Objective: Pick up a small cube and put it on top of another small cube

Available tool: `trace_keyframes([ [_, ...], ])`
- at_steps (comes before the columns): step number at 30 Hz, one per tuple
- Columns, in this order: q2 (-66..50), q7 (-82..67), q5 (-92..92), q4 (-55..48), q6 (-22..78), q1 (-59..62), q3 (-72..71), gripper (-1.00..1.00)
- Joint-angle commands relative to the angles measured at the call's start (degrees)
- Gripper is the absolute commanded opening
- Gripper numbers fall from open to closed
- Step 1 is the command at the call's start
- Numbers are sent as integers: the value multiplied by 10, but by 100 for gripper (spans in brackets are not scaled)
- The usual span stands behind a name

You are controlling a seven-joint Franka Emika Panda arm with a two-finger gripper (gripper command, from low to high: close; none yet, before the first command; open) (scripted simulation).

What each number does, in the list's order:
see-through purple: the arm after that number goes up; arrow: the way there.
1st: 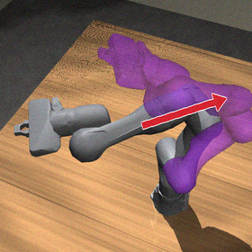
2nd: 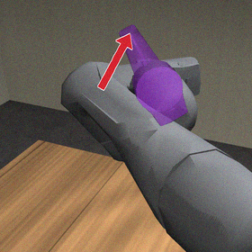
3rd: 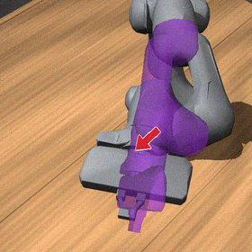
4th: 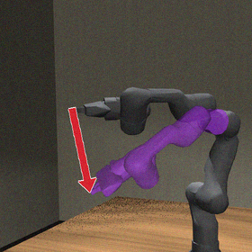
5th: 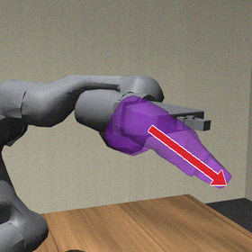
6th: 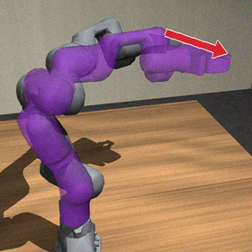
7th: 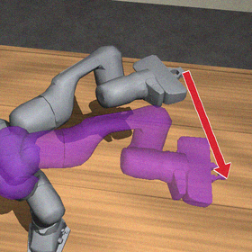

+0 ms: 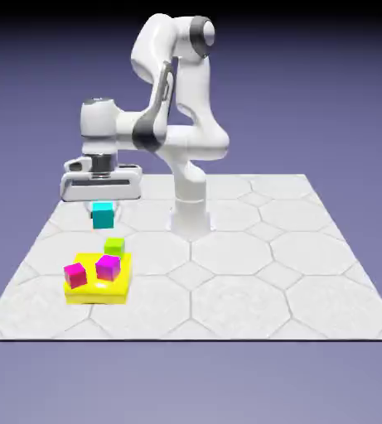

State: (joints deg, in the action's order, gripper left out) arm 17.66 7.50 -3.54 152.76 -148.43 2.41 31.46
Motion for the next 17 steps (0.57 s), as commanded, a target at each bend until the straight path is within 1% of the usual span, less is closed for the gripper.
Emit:
trace_keyframes([
  [1,-5,22,-10,5,-6,-17,21,-100],
  [4,-16,65,-30,14,-17,-49,62,-100],
  [14,-167,-107,206,13,-134,-109,78,-100],
  [15,-167,-107,206,13,-134,-109,78,100],
  [17,-151,-89,181,13,-121,-103,76,100],
])
